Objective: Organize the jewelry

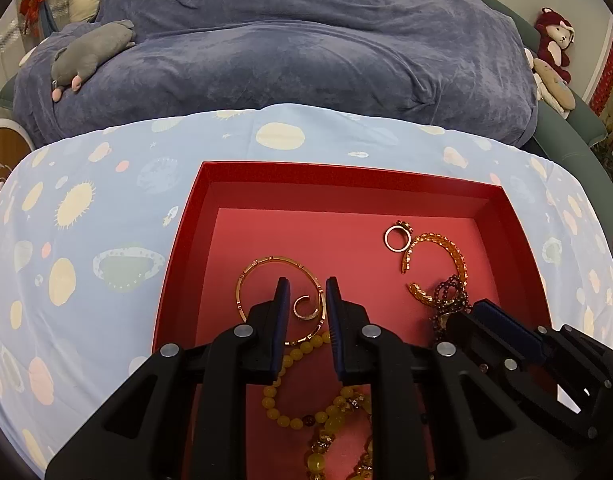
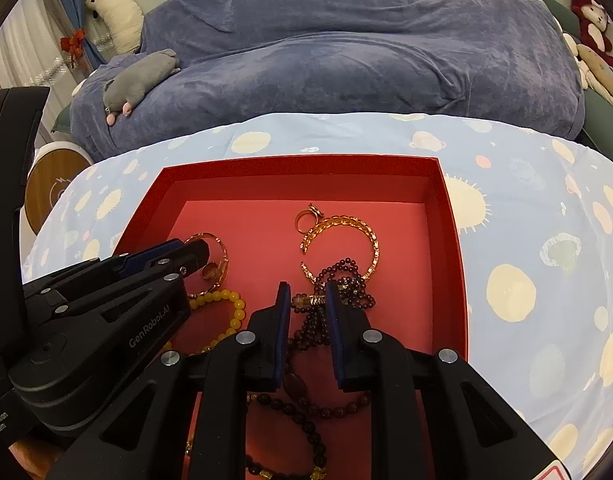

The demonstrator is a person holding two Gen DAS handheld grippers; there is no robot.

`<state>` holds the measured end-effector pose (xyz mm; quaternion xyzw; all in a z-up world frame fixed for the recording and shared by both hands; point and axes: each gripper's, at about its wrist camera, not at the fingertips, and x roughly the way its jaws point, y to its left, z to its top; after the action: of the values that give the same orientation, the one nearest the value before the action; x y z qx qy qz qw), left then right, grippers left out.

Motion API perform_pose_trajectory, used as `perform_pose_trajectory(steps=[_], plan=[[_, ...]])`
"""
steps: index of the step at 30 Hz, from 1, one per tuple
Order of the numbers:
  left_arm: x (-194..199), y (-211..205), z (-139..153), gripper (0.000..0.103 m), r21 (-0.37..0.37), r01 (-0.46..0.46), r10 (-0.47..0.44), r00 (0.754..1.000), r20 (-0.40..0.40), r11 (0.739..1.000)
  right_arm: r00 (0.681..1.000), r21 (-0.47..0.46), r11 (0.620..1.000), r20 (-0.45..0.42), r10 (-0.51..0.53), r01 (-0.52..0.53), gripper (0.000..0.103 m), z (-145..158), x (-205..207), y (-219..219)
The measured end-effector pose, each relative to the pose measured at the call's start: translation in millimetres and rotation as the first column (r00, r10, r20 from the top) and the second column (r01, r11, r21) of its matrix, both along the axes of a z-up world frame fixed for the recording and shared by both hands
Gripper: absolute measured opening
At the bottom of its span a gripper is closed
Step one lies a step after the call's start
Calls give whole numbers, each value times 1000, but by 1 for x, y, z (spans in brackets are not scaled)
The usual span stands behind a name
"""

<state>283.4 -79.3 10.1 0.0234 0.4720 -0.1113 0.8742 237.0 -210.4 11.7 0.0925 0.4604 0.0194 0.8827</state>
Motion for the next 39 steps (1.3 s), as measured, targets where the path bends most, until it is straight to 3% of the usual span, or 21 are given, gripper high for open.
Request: perform_pose_trajectory(steps=[10,19,39], plan=[[-9,1,5,35,14,-16,16,1000,15,1000,1000,-3,1000,1,-8,8,21,4,-7,1],[-31,4,22,35,5,-7,7,1000,28,1000,1000,-4,1000,21,-19,19,21,22,-27,1],[-121,16,53,35,8,-3,3,999,52,1000,995,11,996,40,-94,94,22,52,-116,11]])
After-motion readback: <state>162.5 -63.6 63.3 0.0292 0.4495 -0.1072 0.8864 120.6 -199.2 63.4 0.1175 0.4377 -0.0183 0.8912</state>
